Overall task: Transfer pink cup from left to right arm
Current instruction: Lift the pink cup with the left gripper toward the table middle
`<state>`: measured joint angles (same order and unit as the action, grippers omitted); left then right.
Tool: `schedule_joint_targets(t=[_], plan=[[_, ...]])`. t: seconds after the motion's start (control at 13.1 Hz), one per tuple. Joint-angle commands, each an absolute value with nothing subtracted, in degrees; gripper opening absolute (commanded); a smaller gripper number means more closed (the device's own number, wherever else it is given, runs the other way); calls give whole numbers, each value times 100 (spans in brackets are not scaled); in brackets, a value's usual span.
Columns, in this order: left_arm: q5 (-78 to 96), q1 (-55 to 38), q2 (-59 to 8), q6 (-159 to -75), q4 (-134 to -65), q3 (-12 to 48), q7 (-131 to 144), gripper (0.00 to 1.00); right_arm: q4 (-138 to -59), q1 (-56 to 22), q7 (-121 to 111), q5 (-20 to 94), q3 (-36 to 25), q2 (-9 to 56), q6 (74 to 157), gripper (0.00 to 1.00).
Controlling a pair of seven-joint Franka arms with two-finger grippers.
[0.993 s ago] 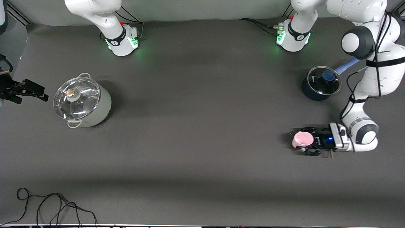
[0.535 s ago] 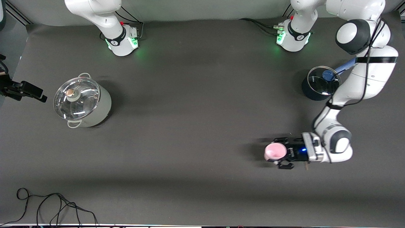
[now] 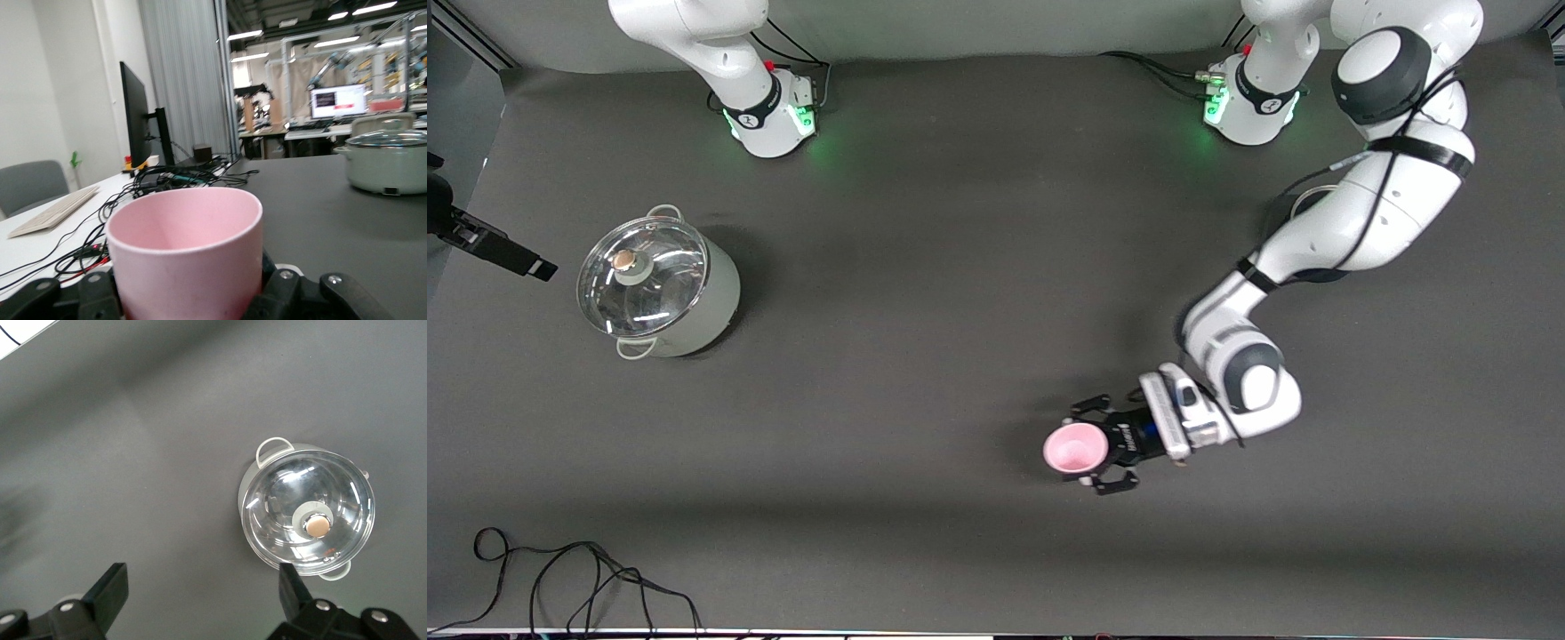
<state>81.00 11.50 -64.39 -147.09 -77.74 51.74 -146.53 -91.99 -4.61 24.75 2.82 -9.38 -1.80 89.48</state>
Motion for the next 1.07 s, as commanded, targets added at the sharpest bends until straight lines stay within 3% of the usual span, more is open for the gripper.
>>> schedule_joint_targets(t=[0.0,0.23,0.53,0.76,0.99], plan=[[8235,1003,-6311,-16254,-7814,6052,-14442,0,-9062,-859,2873,360,-958,-220,8886,100],[8227,643,-6153,-17163,-7638,6477,-13985,0,-8747,-1352,3303,360,-958,-158,8799,100],[8218,-50,-5968,-18516,-7025,7004,-13405,0,-7378,-2160,4427,413,-958,604,8325,100],[8174,-1103,-5862,-19114,-6051,6874,-13114,0,-6261,-2705,5620,624,-949,1352,7946,100],[8165,-1897,-5854,-19406,-5424,6470,-13008,0,-5907,-3198,6458,624,-949,1538,7945,100]])
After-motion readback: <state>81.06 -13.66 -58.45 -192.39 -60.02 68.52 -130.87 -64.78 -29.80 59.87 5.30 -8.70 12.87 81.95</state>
